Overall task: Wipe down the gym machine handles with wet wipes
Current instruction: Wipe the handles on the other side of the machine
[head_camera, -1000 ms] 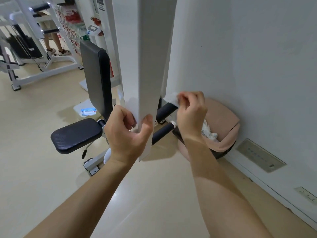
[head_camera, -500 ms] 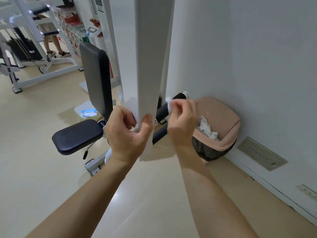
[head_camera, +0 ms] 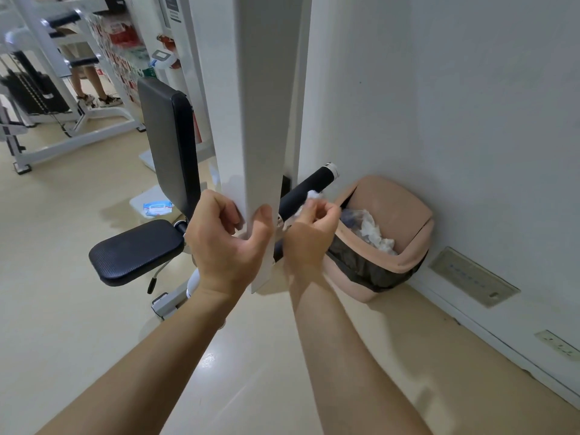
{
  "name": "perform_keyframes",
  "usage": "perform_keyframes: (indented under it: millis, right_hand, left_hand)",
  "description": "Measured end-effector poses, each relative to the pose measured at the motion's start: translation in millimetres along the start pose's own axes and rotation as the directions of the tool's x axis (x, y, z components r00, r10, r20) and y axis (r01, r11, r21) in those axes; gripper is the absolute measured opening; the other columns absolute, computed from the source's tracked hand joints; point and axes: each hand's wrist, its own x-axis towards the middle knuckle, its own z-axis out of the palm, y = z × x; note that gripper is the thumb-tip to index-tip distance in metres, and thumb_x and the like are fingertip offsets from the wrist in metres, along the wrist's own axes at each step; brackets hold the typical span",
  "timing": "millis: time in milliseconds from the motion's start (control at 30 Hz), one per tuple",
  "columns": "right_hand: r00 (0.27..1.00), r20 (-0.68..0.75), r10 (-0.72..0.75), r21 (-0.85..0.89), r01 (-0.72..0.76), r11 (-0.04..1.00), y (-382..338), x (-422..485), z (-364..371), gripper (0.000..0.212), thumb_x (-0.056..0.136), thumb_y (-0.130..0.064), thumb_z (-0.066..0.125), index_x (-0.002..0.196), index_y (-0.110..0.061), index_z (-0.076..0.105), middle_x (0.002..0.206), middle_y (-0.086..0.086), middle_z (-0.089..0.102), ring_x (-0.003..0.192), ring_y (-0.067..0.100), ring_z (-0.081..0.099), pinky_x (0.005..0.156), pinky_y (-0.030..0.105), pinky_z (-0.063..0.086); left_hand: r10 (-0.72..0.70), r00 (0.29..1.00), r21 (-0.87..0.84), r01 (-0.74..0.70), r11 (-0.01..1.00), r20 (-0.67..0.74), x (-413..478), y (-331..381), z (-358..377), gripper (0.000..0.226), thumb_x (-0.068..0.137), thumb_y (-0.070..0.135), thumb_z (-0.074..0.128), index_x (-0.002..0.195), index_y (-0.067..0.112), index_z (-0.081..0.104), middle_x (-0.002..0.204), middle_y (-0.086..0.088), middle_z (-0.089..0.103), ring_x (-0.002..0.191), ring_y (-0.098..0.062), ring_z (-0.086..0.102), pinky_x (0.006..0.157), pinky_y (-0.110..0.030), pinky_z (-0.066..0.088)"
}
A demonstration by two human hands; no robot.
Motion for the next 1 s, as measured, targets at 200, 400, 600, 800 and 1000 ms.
perform_keyframes:
  millis: [200,400,600,800,1000]
  right_hand:
    - [0.904,0.079,0.421,0.186,-0.428,0.884,-31.9,53.7,5.0,0.018,0.102,-0.011,0.041,0.104,-0.013,0.058,0.089,0.002,0.057,0.08,0.013,0.058,0.056,0.018,0.049]
    - [0.814,0.381,0.439,0.29,-0.556,0.779,-1.3,-17.8,-5.1,0.025,0.097,0.008,0.042,0.119,0.0,0.05,0.082,0.012,0.059,0.073,0.022,0.06,0.079,0.039,0.055]
    - [0.827,0.356,0.436,0.364,-0.552,0.75,-29.1,44.6,-8.0,0.017,0.088,-0.009,0.048,0.073,-0.017,0.046,0.064,-0.007,0.055,0.065,0.006,0.045,0.071,0.023,0.047]
    - [0.715,0.369,0.594,0.508,-0.69,0.515,-25.8,47.9,-4.4,0.008,0.095,-0.001,0.052,0.093,-0.007,0.057,0.089,0.008,0.062,0.11,0.022,0.063,0.102,0.036,0.048]
    - [0.669,0.432,0.605,0.186,-0.723,0.666,2.0,12.6,-11.2,0.033,0.092,0.013,0.031,0.069,-0.003,0.05,0.057,0.01,0.044,0.057,0.02,0.041,0.064,0.031,0.04]
  left_hand:
    - [0.023,1.0,-0.009,-0.023,1.0,0.009,-0.7,-0.5,-0.3,0.038,0.079,0.039,0.067,0.073,0.019,0.036,0.063,-0.001,0.04,0.056,-0.011,0.037,0.055,-0.017,0.029]
    - [0.024,1.0,-0.018,-0.024,1.0,0.004,-0.9,-1.0,-0.6,0.037,0.079,0.038,0.067,0.074,0.018,0.036,0.063,0.0,0.039,0.055,-0.01,0.037,0.056,-0.013,0.028]
    - [0.05,0.999,-0.017,-0.049,0.999,0.022,-4.7,3.0,0.0,0.038,0.08,0.041,0.065,0.075,0.016,0.036,0.067,0.015,0.035,0.058,-0.004,0.038,0.057,-0.009,0.03]
    - [0.051,0.999,-0.018,-0.051,0.999,0.015,-5.0,1.2,0.6,0.038,0.08,0.04,0.065,0.075,0.017,0.036,0.065,0.013,0.035,0.057,-0.005,0.038,0.057,-0.01,0.029]
    - [0.012,1.0,-0.003,-0.012,1.0,0.021,-6.2,2.0,-0.2,0.037,0.08,0.037,0.066,0.075,0.018,0.036,0.065,0.001,0.039,0.056,-0.009,0.037,0.055,-0.014,0.029]
